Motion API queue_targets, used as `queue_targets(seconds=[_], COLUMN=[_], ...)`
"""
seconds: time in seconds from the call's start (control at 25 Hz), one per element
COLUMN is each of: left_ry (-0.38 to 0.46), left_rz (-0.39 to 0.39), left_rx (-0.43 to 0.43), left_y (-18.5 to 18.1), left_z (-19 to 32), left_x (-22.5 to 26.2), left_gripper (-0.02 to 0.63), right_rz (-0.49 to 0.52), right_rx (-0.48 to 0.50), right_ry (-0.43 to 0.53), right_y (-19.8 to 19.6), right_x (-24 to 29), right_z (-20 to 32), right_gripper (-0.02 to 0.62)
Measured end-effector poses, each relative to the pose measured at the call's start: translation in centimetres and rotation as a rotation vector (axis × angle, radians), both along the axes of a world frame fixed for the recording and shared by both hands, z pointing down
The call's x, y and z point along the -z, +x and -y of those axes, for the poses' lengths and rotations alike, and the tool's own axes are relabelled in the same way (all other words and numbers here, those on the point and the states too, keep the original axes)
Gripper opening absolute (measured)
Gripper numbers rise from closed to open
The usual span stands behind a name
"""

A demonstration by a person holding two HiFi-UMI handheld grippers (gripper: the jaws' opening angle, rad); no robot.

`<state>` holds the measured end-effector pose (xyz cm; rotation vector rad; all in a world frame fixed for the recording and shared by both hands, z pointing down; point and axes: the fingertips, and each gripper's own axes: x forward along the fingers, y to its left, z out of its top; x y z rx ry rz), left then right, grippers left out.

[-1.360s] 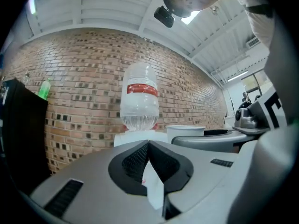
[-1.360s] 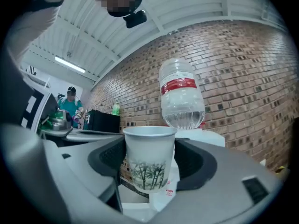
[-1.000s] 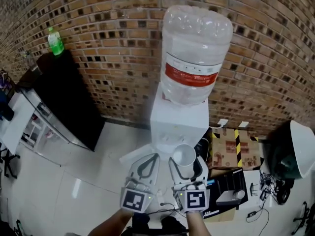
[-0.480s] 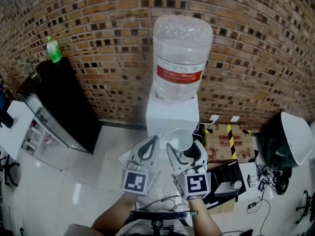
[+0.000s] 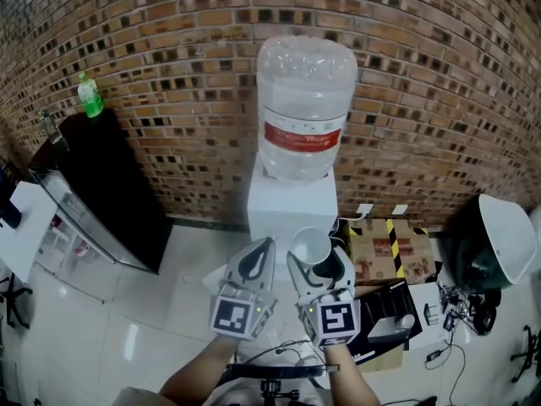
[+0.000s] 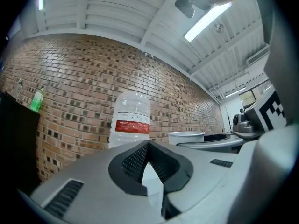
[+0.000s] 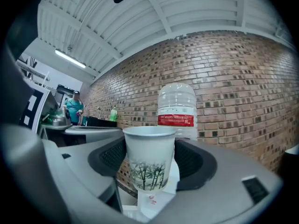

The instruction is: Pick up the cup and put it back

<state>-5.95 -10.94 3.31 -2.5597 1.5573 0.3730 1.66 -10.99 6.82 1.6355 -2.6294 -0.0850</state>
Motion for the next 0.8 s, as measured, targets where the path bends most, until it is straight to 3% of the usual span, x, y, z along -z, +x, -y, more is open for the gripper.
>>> queue_targets(seconds=[0.44,0.8], left_ry=[0.007,-0.040], left_rz=[-0.007,-0.021], left_rx=[0.011,0.028], left_y=[0.6,1.1], left_z=[1.4,5.7], left_x=[-1.4,-10.8], left_gripper=[0.002,0.003], right_rz=[-0.015,-0.036], right_rx=[0.015,0.010], right_ry=[0.031,0.010], right_y=[0.2,0.5], right_x=[-1.5,-11.7], right_z=[2.4,6.7], right_gripper=[0.331,0.331])
